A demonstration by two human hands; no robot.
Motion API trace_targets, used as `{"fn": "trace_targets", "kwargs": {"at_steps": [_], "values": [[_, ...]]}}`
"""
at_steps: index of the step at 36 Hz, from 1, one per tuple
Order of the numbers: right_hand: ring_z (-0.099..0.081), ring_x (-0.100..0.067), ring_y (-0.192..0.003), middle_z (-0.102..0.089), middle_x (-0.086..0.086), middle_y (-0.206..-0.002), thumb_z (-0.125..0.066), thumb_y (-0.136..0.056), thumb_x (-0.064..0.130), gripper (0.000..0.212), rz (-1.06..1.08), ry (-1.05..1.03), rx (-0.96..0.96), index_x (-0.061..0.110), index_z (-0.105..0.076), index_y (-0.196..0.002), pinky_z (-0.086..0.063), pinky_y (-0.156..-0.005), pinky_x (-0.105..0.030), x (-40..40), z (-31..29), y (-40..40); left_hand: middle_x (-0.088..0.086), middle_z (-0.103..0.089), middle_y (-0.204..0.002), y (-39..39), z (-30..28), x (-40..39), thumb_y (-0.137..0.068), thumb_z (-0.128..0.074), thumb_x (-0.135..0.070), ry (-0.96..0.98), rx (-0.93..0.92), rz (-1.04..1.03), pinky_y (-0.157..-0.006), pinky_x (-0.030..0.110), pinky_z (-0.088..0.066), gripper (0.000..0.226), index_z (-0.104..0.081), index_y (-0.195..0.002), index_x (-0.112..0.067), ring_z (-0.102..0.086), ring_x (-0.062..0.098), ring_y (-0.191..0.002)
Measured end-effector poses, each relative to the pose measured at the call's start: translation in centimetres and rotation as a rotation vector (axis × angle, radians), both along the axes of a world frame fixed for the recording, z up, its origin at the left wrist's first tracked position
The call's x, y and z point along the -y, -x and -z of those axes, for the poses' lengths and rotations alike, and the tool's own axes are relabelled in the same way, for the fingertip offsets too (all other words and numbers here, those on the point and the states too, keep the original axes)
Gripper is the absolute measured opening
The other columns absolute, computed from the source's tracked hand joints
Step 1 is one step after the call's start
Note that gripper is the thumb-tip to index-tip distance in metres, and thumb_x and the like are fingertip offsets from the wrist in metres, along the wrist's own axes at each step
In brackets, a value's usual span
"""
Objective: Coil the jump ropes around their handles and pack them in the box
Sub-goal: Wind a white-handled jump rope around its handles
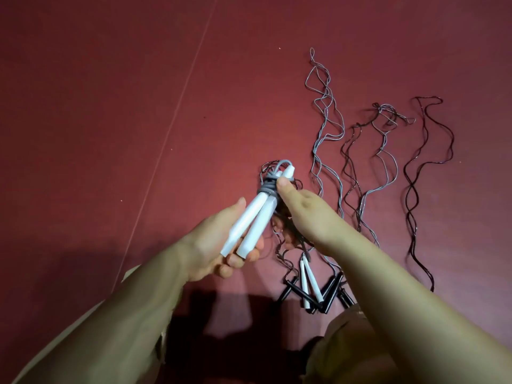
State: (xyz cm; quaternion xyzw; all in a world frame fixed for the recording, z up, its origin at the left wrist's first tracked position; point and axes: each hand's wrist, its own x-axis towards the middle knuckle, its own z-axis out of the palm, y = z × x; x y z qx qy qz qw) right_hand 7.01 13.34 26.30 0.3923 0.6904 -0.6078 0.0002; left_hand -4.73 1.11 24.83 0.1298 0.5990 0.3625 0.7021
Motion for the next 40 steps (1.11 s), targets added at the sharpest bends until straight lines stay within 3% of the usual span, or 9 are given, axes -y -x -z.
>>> {"fn": "trace_targets", "kwargs": {"at_steps": [5, 9, 14, 20, 26, 30, 33, 36, 40], "values": [[-0.052, -0.022, -0.046, -0.04, -0.005, -0.046, -0.031, -0.099, 0.054, 0.062, 0.04, -0.19, 0.08, 0.012, -0.038, -0.054, -0.044, -0.062, -0.039, -0.1, 0.5, 0.1, 0.002, -0.056, -0.06, -0.2, 0.2, -0.2, -0.095, -0.022, -0.059, -0.022, -0.147, -0.044, -0.043, 0.02, -0.022, 0.062, -0.059, -0.076, -0.013, -0.032, 0.013, -0.048], [-0.06, -0.029, -0.053, -0.043, -0.001, -0.041, -0.034, -0.097, 0.056, 0.065, 0.075, -0.192, 0.08, 0.013, -0.041, -0.049, -0.053, -0.075, -0.05, -0.1, 1.1, 0.1, 0.0, -0.059, -0.062, 0.0, 0.5, -0.2, -0.095, -0.026, -0.058, -0.026, -0.311, -0.056, -0.046, 0.023, -0.026, 0.06, -0.063, -0.077, -0.014, -0.038, 0.014, -0.052], [-0.058, -0.019, -0.045, -0.051, -0.004, -0.046, -0.033, -0.098, 0.054, 0.065, 0.098, -0.163, 0.059, 0.004, -0.059, -0.066, -0.046, -0.062, -0.032, 0.2, 0.7, 0.2, -0.003, -0.057, -0.066, 0.7, 1.0, -0.1, -0.076, -0.038, -0.076, -0.031, -0.495, -0.073, -0.051, 0.026, -0.029, 0.064, -0.064, -0.08, -0.018, -0.041, 0.016, -0.056], [-0.05, -0.02, -0.043, -0.052, -0.001, -0.055, -0.038, -0.083, 0.07, 0.065, 0.197, 0.227, -0.08, 0.01, -0.063, -0.078, -0.04, -0.052, -0.028, 0.5, -0.2, 0.5, 0.006, -0.051, -0.073, 1.1, 1.4, -0.1, -0.052, -0.043, -0.08, -0.123, -0.592, -0.189, -0.051, 0.028, -0.03, 0.068, -0.058, -0.08, -0.02, -0.044, 0.02, -0.062], [-0.04, -0.018, -0.047, -0.046, -0.003, -0.059, -0.05, -0.092, 0.054, 0.048, 0.174, 0.046, -0.048, 0.011, -0.061, -0.075, -0.032, -0.045, -0.022, 0.6, -0.2, 0.3, -0.003, -0.057, -0.064, 1.1, 1.8, -0.5, -0.058, -0.061, -0.063, -0.21, -0.662, -0.205, -0.048, 0.024, -0.037, 0.048, -0.058, -0.086, -0.023, -0.052, 0.014, -0.054], [-0.032, -0.022, -0.056, -0.037, -0.005, -0.057, -0.054, -0.092, 0.048, 0.047, 0.194, -0.03, -0.13, 0.023, -0.048, -0.053, -0.024, -0.054, -0.034, 0.7, -0.1, 0.4, -0.008, -0.059, -0.058, 1.0, 1.4, -0.6, -0.062, -0.068, -0.043, -0.253, -0.528, -0.205, -0.047, 0.02, -0.042, 0.033, -0.057, -0.082, -0.019, -0.055, 0.01, -0.05], [-0.024, -0.025, -0.059, -0.029, -0.006, -0.057, -0.049, -0.081, 0.047, 0.035, 0.201, 0.0, -0.207, 0.021, -0.039, -0.06, -0.015, -0.056, -0.042, 0.6, -0.7, 0.4, -0.006, -0.058, -0.056, 0.6, 0.6, -0.6, -0.077, -0.069, -0.039, -0.205, -0.263, -0.23, -0.048, 0.019, -0.044, 0.025, -0.061, -0.083, -0.017, -0.056, 0.012, -0.048], [-0.021, -0.025, -0.057, -0.027, -0.005, -0.055, -0.045, -0.081, 0.045, 0.034, 0.166, -0.003, -0.251, 0.018, -0.037, -0.063, -0.015, -0.057, -0.044, 0.5, -0.7, 0.1, 0.01, -0.069, -0.069, 0.3, -0.2, -0.5, -0.074, -0.043, -0.057, -0.175, 0.025, -0.205, -0.061, 0.031, -0.051, 0.055, -0.069, -0.087, -0.01, -0.065, 0.023, -0.056], [-0.022, -0.018, -0.053, -0.029, -0.009, -0.061, -0.043, -0.084, 0.046, 0.045, 0.091, 0.088, -0.32, 0.003, -0.053, -0.079, -0.014, -0.053, -0.036, 0.7, -0.9, 0.1, 0.024, -0.071, -0.085, 0.6, -0.3, 0.4, -0.08, -0.028, -0.076, -0.275, 0.448, -0.114, -0.073, 0.044, -0.056, 0.088, -0.075, -0.098, -0.004, -0.069, 0.033, -0.07]]}}
